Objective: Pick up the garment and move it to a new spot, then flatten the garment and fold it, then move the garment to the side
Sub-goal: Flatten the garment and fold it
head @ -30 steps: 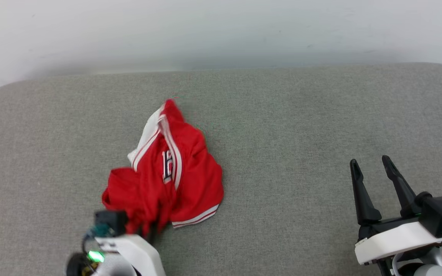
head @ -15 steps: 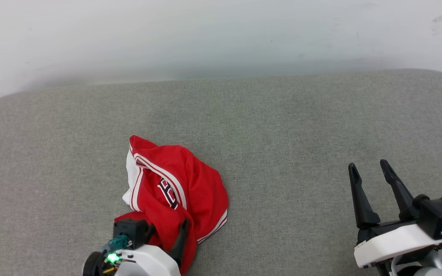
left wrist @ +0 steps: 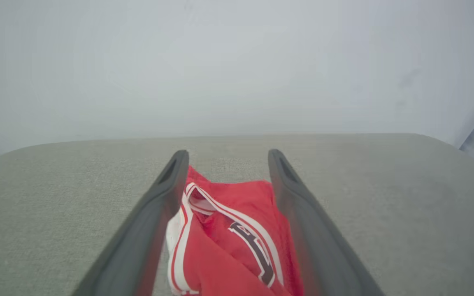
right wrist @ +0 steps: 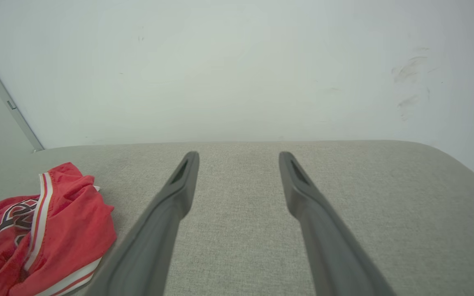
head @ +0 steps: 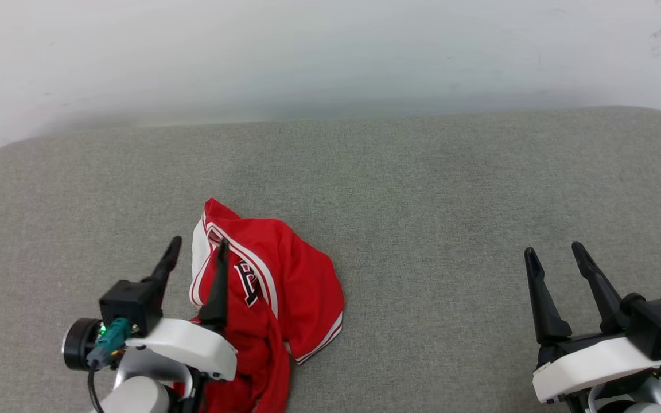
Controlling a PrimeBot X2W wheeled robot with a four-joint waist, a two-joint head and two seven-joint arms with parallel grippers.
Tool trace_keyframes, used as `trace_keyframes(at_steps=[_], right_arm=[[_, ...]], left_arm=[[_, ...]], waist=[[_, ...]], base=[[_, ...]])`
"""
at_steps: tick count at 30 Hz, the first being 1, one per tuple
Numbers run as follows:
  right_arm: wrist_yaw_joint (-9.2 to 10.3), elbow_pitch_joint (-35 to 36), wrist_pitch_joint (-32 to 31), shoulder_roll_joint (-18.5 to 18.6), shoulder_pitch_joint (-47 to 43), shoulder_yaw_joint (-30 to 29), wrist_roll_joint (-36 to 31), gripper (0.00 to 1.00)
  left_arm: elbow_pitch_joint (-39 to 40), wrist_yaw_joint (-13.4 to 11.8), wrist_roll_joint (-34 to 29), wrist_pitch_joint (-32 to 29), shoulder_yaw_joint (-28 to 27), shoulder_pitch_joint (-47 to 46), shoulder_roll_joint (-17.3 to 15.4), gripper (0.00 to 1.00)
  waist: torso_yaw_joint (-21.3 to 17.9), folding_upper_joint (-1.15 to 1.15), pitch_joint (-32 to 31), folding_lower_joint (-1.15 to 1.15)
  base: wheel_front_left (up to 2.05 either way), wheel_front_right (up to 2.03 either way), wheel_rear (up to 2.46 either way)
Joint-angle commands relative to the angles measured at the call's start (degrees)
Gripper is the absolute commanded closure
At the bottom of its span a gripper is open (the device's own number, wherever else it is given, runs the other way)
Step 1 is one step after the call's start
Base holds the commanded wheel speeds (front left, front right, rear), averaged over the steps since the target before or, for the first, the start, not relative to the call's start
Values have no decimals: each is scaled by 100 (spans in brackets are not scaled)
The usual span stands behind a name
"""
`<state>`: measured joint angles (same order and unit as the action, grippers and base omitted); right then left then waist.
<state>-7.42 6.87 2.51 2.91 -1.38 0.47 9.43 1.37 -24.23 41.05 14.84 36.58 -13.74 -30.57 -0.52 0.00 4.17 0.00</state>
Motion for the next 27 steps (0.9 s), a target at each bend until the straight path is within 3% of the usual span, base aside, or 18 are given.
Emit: trace_keyframes(at_steps=[1, 13, 19, 27], right_arm=[[-13, 8, 4, -6, -34, -12, -16, 0], [-13, -238, -145, -7, 221, 279, -164, 0], [-13, -806, -767, 72, 729, 1188, -226, 0], [-7, -1699, -1939, 463, 1856, 2604, 510, 0]], left_arm=[[18, -18, -31, 29, -34, 30, -21, 0], [17, 242, -371, 43, -680, 292, 58, 0], [-7, 402, -528, 43, -838, 244, 219, 0], [-64, 624, -724, 33, -945, 115, 487, 0]], waist=[[1, 0, 0, 0], [108, 0, 56, 0], [209, 0, 219, 0], [531, 0, 393, 0]], base=[[0, 0, 0], [0, 0, 0], [0, 0, 0], [0, 0, 0]])
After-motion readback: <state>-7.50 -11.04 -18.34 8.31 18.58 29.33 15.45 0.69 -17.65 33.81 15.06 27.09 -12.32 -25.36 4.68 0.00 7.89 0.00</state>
